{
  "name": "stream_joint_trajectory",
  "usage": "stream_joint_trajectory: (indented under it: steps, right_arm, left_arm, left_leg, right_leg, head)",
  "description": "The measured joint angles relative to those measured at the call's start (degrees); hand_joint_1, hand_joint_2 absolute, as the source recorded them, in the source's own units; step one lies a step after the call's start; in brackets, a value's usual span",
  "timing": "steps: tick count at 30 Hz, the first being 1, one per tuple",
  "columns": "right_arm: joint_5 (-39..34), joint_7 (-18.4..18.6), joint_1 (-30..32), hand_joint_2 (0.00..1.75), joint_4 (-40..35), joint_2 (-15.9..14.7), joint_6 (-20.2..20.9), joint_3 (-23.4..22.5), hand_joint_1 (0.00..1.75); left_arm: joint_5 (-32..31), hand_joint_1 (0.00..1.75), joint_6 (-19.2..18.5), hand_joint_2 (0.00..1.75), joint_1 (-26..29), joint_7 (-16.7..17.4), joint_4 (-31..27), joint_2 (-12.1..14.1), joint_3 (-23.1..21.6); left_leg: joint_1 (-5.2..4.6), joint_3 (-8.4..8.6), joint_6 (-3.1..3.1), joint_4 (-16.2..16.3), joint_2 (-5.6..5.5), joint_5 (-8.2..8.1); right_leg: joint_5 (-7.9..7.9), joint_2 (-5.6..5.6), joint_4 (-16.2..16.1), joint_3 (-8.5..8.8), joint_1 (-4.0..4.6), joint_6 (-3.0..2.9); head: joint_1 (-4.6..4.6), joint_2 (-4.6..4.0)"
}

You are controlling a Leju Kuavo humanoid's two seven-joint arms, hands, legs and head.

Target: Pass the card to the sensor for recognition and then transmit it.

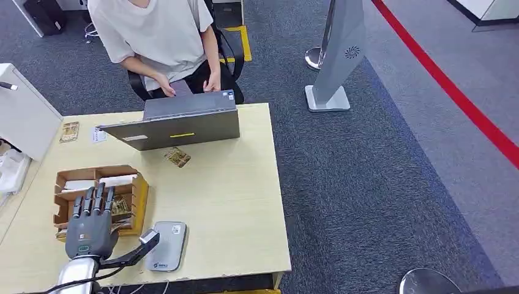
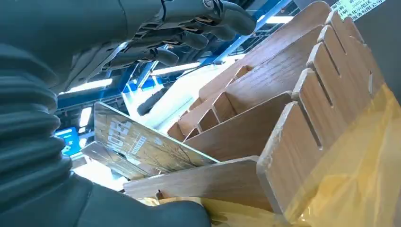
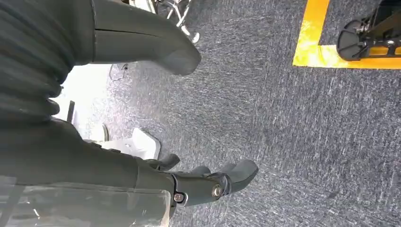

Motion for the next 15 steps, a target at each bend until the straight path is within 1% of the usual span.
stream_joint_trajectory:
  steps: [15]
  right_arm:
    - [0.0,0.0,-0.2,1.75,0.8,-0.4,-0.7,0.1,0.0]
  left_arm:
    - [0.0,0.0,0.4,1.75,-0.6,0.2,0.0,-0.2,-0.1]
  left_leg:
    - [0.0,0.0,0.0,0.0,0.0,0.0]
  right_leg:
    - [0.0,0.0,0.0,0.0,0.0,0.0]
  head:
    - [0.0,0.0]
